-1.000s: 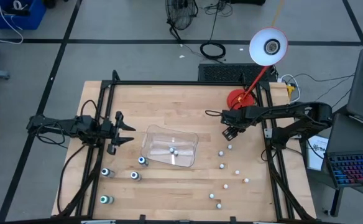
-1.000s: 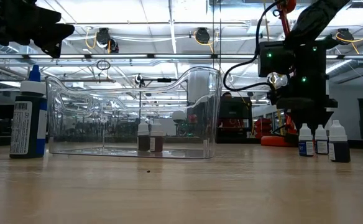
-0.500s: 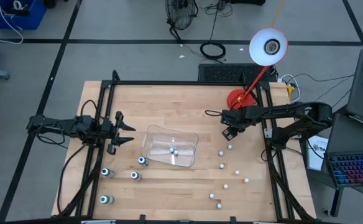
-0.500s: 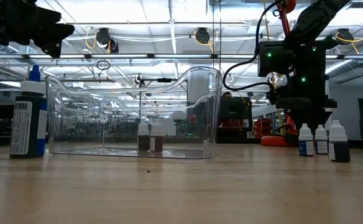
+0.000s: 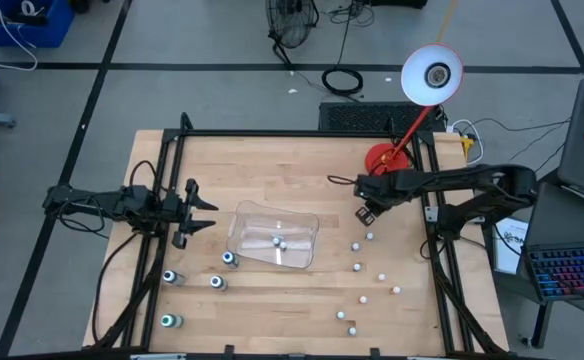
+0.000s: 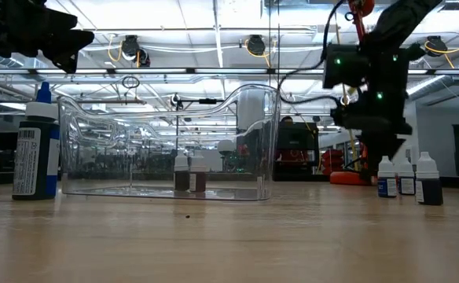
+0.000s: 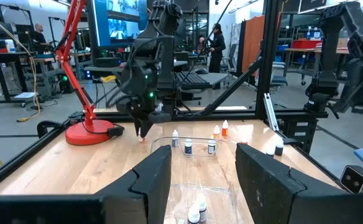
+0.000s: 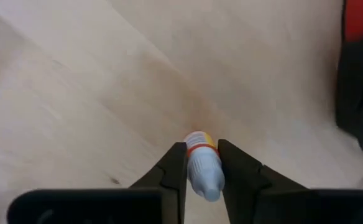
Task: Pick & Place food coloring
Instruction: Put the small orange food coloring bottle into the transparent bin
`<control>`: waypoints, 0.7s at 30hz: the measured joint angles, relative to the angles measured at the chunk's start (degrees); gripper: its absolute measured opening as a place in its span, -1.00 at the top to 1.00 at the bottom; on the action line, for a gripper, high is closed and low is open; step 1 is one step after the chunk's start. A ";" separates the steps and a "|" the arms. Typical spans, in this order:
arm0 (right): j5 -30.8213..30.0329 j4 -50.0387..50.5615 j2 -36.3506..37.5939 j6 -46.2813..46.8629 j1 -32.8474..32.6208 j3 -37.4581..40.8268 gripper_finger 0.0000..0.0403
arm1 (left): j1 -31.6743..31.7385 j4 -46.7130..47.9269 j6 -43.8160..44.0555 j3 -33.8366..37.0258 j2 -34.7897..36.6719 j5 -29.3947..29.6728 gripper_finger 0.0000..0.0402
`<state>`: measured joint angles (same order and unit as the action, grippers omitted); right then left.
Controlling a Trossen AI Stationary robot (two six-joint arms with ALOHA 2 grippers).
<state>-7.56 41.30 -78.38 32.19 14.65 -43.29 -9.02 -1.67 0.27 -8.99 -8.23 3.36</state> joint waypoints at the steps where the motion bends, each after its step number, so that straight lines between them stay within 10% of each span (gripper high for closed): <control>1: -0.04 -0.16 0.84 -0.21 -0.48 -0.73 0.71 | -0.02 0.02 0.00 0.00 -0.02 0.00 0.09; 13: -3.16 -20.79 8.52 -12.62 -17.75 -21.35 0.71 | -0.02 -0.02 0.00 -0.04 0.00 -0.07 0.09; 21: -5.94 -13.31 -9.37 -24.98 -28.51 -51.96 0.71 | -0.01 0.07 0.00 -0.07 0.00 -0.28 0.09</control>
<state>-13.49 27.99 -87.75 7.22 -13.86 -95.25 -9.03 -1.61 0.27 -9.06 -8.23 3.07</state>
